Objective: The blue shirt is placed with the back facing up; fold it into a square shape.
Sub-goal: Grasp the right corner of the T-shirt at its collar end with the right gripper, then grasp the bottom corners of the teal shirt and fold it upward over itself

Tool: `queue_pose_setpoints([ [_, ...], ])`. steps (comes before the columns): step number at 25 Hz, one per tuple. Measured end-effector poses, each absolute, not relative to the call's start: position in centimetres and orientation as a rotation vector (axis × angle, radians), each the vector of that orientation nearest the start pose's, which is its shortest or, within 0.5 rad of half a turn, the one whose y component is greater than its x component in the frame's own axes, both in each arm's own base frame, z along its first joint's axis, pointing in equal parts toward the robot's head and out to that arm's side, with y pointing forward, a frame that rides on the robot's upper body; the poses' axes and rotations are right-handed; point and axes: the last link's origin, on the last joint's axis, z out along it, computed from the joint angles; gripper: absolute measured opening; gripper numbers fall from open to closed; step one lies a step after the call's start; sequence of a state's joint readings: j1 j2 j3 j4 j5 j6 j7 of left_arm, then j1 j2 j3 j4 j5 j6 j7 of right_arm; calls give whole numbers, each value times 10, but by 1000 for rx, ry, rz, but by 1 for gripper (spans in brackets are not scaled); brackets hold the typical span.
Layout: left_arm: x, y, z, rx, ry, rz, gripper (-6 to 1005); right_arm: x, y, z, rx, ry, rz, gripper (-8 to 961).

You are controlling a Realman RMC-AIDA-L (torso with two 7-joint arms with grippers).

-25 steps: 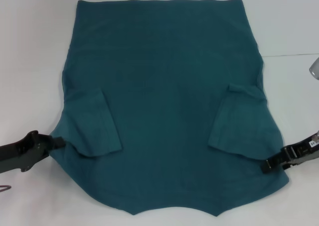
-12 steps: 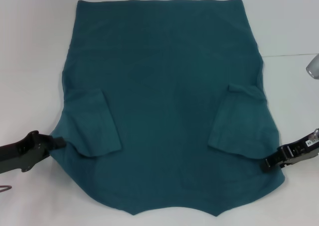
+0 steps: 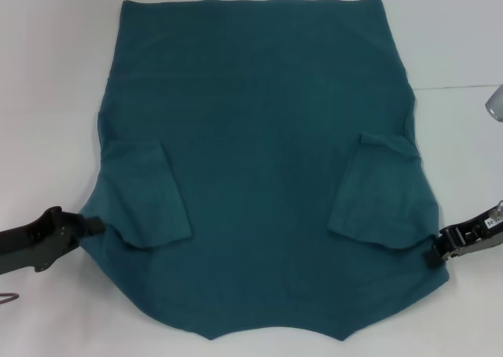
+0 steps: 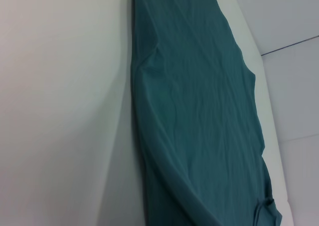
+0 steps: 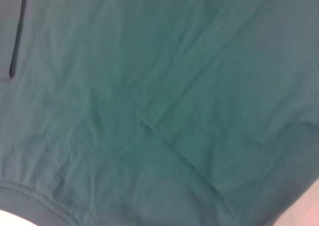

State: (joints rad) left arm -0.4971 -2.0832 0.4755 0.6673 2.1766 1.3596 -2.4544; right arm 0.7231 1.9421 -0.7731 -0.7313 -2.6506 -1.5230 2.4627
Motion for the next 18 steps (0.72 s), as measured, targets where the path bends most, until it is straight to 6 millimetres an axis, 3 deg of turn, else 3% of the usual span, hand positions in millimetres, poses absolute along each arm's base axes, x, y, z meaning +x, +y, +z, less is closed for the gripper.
queue_pose_setpoints([
  [4,-320,335,18,2157,2447,953,9,294,368,50,-2306,1687,-239,21],
  [18,-321,302,24,2198,2333,689,10,292,345,62,-2409,1749,-322,33],
])
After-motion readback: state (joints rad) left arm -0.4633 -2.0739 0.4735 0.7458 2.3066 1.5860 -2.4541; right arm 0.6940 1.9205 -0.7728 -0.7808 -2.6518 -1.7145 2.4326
